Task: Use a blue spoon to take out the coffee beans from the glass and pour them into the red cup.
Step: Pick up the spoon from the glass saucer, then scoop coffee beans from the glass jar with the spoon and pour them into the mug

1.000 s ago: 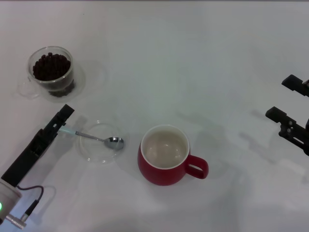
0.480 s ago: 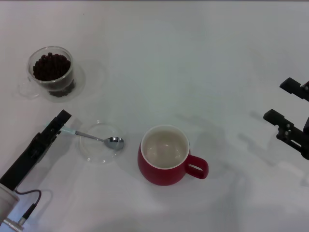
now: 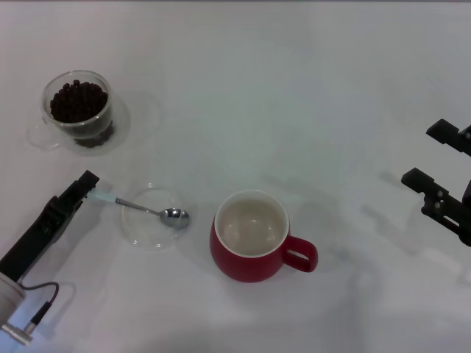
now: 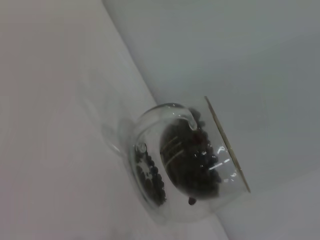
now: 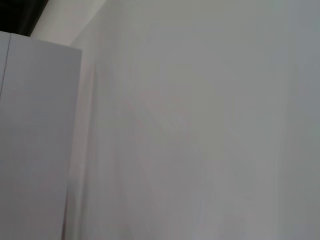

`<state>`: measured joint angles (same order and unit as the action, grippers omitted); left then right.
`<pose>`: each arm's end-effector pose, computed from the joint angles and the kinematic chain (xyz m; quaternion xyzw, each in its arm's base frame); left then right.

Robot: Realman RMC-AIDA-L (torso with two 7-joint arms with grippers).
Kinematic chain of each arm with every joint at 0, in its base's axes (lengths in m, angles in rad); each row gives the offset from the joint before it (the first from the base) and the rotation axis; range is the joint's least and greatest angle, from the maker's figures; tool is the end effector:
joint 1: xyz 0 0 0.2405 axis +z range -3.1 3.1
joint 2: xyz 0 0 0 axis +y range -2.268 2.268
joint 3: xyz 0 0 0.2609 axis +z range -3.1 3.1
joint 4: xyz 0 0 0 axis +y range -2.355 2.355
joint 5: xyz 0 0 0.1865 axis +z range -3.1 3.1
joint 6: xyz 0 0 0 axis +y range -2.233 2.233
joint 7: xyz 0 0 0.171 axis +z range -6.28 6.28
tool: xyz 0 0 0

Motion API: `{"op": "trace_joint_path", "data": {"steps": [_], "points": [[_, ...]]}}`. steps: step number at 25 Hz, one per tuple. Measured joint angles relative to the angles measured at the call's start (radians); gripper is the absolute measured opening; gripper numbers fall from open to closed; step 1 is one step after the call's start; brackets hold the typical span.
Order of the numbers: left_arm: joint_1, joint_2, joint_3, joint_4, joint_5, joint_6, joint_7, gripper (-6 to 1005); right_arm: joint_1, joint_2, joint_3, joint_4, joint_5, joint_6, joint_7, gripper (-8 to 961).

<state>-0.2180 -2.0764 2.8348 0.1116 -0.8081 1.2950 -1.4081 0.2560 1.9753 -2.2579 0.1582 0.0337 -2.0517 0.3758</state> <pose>-0.3306 0.2324 -0.0763 -0.5720 -0.6455 -0.4546 0.2225 0.2902 0.1854 0.0129 -0.8361 0.0659 0.4395 0.3217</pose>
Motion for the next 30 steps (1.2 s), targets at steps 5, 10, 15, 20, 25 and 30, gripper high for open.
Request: {"op": "trace_joint_path", "data": {"steps": [5,10,15,20,25,30], "points": [[-0.022,0.001,0.006,-0.01,0.006,-0.011,-0.019,257,0.0,0.002,0.0,0.0,0.0,-0.003,0.0,664],[-0.029,0.004,0.001,-0.017,0.006,0.004,-0.023,158,-0.001,0.003,0.0,0.0,0.0,-0.004,0.0,664],[-0.026,0.007,-0.005,-0.115,-0.043,0.14,-0.033,127,0.002,0.006,0.0,0.0,0.0,-0.004,-0.001,664],[-0.026,0.009,-0.005,-0.251,-0.114,0.26,-0.05,127,0.006,0.01,-0.002,-0.001,0.0,-0.012,-0.003,664],[-0.045,0.034,0.001,-0.347,-0.172,0.377,-0.085,127,0.016,0.012,-0.002,-0.002,0.0,-0.015,-0.007,664],[-0.102,0.076,0.006,-0.394,-0.177,0.427,-0.15,127,0.021,0.014,-0.001,-0.003,0.0,-0.014,-0.024,664]]}}
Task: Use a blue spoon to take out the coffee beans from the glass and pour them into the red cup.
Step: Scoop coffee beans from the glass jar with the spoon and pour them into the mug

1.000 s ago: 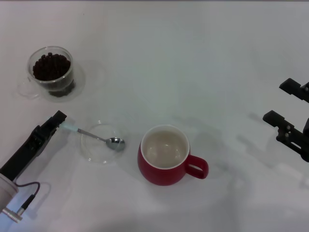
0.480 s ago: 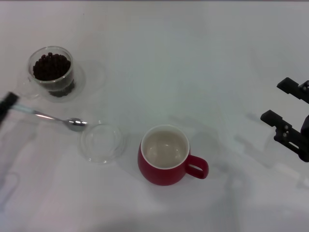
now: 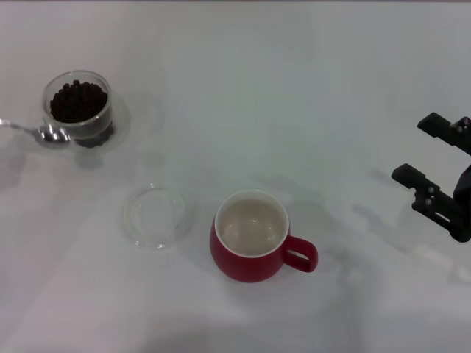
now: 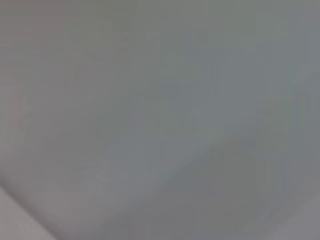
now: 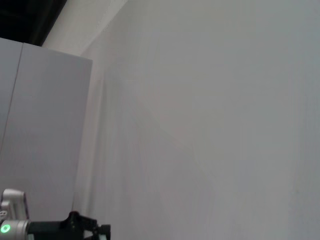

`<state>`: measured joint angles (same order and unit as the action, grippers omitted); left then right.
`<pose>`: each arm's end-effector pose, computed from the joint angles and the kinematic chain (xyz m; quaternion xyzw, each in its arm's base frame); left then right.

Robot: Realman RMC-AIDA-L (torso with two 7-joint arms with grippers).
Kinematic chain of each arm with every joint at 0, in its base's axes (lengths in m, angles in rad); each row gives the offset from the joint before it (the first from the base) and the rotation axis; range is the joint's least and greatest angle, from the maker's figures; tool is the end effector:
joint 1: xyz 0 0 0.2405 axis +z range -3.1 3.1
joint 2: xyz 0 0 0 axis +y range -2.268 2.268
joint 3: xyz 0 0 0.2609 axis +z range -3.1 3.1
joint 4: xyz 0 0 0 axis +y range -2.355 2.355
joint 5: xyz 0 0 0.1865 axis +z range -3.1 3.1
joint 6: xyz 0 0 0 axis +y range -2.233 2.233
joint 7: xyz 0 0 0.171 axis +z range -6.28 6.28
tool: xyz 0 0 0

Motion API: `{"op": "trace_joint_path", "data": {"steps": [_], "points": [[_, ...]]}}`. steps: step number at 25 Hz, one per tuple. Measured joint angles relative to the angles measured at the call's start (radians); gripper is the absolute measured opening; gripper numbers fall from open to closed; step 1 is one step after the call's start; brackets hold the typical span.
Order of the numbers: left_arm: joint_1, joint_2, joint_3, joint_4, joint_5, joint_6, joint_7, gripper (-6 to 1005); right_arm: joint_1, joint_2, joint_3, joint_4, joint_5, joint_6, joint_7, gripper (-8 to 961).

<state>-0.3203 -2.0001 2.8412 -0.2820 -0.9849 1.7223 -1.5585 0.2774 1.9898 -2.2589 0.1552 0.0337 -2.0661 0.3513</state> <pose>-0.3337 0.2665 0.0556 -0.6287 -0.4915 -0.5387 0.2699 0.2808 0.1895 0.0094 -0.8324 0.0459 0.4517 0.3178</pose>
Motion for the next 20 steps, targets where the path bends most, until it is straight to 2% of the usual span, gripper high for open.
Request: {"op": "trace_joint_path", "data": {"steps": [3,5,7,10,16,19,20], "points": [[-0.042,0.02,0.0,-0.034,-0.004,-0.008,-0.056,127,0.004,0.002,0.0,0.0,0.001,-0.001,-0.001,664],[-0.053,0.022,0.0,-0.046,-0.004,-0.014,-0.069,127,0.004,0.003,0.001,0.0,0.003,-0.001,-0.002,664],[-0.107,0.024,0.0,-0.103,0.009,-0.084,-0.105,127,0.005,0.007,0.001,0.0,0.012,0.0,-0.003,664],[-0.151,0.031,0.002,-0.109,0.033,-0.14,-0.116,127,0.004,0.011,0.001,0.0,0.025,0.002,-0.005,664],[-0.23,0.035,0.003,-0.103,0.099,-0.246,-0.118,126,0.002,0.013,0.001,-0.014,0.05,0.005,-0.004,664],[-0.248,0.031,0.003,-0.1,0.116,-0.284,-0.118,126,0.003,0.013,0.001,-0.015,0.064,0.008,0.001,664],[-0.263,0.022,0.003,-0.1,0.133,-0.336,-0.118,126,0.004,0.013,0.001,-0.015,0.067,0.012,0.001,664]]}}
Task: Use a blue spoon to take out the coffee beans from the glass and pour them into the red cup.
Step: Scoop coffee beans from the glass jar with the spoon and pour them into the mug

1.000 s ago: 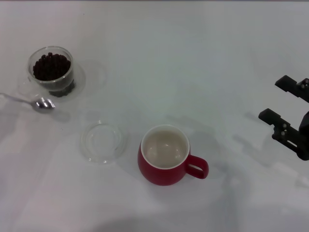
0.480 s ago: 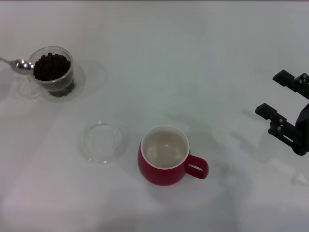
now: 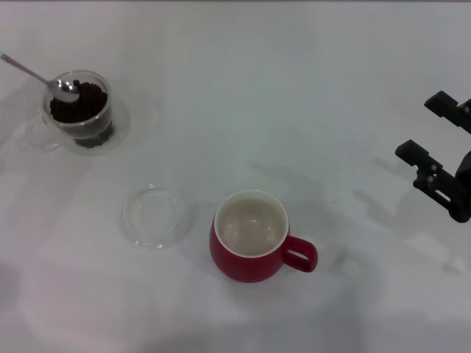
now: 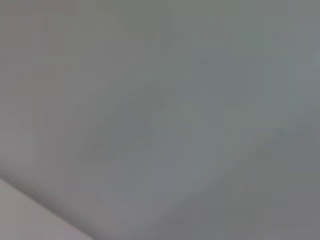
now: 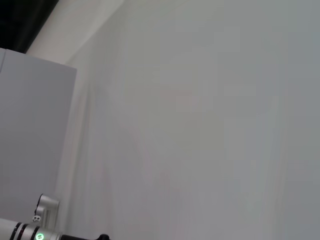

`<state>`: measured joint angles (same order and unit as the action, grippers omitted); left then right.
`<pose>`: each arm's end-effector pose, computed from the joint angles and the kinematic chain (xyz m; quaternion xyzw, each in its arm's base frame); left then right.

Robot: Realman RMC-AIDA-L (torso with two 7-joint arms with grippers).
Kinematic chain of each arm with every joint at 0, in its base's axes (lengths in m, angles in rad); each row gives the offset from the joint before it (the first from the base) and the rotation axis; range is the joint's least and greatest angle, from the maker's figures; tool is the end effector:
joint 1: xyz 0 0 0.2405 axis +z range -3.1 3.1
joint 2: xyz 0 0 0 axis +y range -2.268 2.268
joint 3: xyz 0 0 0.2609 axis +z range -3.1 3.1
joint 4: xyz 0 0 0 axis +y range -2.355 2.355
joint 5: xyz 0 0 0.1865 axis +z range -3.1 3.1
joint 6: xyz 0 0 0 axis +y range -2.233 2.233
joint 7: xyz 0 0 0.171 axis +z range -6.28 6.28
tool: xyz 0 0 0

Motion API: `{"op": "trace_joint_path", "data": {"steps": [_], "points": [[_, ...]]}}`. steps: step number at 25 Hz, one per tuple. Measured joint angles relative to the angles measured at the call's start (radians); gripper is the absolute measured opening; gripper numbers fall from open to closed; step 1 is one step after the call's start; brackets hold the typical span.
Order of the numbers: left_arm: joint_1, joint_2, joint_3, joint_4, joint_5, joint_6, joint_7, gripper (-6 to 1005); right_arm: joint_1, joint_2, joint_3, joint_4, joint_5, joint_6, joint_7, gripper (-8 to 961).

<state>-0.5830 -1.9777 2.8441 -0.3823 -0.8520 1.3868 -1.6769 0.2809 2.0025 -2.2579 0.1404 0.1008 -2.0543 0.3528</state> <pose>-0.3220 0.3648 0.0561 -0.6619 -0.5267 -0.4371 0.3057 0.2776 0.1981 0.0116 -0.8162 0.0439 0.4608 0.3456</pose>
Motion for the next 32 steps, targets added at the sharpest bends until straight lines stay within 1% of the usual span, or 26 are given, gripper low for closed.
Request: {"op": "trace_joint_path", "data": {"steps": [2,3,5,11,16,24,32], "points": [[-0.008,-0.007,0.0,0.0,0.006,-0.034,0.002,126,0.002,0.0,0.0,0.0,0.005,0.009,0.002,664],[-0.008,-0.007,0.0,0.0,0.006,-0.034,0.002,126,0.002,0.0,0.0,0.0,0.007,0.013,0.003,664],[-0.015,-0.018,0.0,0.016,0.012,-0.081,0.004,126,0.002,0.0,0.0,-0.001,0.012,0.02,0.01,664],[-0.017,-0.022,0.0,0.07,0.027,-0.155,0.003,126,0.003,-0.001,0.0,-0.001,0.026,0.023,0.018,665],[-0.019,-0.024,-0.001,0.114,0.043,-0.215,-0.022,126,0.003,-0.009,0.0,-0.001,0.027,0.02,0.018,665],[-0.003,-0.031,-0.005,0.131,0.04,-0.216,-0.11,127,0.0,-0.016,0.001,0.007,0.039,0.017,0.018,665],[0.048,-0.031,-0.005,0.158,-0.021,-0.206,-0.166,127,0.005,-0.022,0.001,0.007,0.039,0.021,0.018,664]]}}
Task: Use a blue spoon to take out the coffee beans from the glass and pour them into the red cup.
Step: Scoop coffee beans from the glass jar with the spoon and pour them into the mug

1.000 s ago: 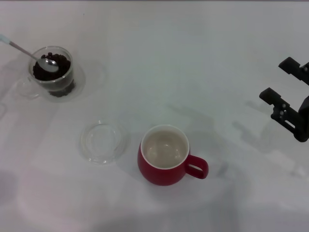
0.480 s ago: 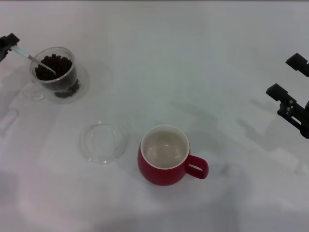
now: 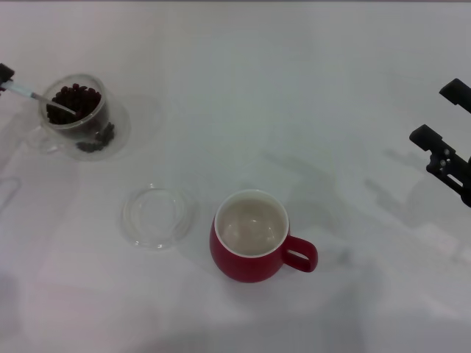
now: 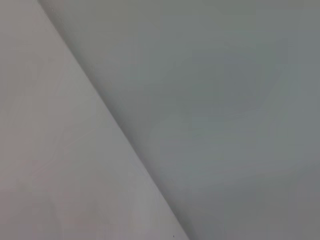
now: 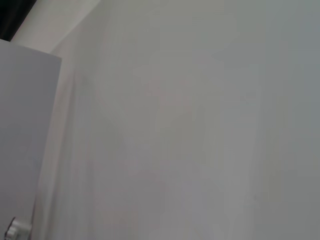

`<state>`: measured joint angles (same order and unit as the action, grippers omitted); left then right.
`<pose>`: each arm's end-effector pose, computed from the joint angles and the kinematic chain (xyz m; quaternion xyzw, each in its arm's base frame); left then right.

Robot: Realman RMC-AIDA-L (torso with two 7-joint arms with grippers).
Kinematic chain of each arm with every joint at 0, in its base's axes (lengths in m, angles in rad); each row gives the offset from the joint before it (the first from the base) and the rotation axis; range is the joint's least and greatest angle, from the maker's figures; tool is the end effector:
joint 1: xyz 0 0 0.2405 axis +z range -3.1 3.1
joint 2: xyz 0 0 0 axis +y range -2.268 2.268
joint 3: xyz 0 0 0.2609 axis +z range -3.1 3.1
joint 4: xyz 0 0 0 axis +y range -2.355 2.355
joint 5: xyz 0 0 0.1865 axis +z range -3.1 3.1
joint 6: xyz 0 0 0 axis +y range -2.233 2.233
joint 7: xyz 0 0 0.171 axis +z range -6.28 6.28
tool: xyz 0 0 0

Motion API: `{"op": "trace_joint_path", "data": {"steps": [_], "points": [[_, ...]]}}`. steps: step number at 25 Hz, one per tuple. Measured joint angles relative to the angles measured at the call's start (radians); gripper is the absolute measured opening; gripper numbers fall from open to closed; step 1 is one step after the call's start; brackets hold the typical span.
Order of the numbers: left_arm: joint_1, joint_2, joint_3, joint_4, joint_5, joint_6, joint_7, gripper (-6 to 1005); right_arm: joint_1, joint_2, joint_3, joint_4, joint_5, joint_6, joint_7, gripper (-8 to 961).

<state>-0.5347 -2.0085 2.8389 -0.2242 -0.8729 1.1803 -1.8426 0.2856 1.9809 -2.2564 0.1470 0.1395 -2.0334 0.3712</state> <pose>-0.3448 0.3535 0.0118 -0.5408 -0.6576 -0.4471 0.2743 0.2860 0.2059 0.0216 -0.8154 0.0488 0.4469 0.3648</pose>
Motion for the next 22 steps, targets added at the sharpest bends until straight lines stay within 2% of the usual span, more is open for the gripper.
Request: {"op": "trace_joint_path", "data": {"steps": [5,22], "points": [[0.028,0.003,-0.002,0.001,-0.038,0.038,-0.02,127,0.001,-0.001,0.0,-0.001,0.0,0.002,0.0,664],[0.061,0.005,-0.001,-0.01,-0.108,0.088,0.001,126,-0.001,0.0,-0.003,0.003,-0.001,-0.004,0.0,665]]}}
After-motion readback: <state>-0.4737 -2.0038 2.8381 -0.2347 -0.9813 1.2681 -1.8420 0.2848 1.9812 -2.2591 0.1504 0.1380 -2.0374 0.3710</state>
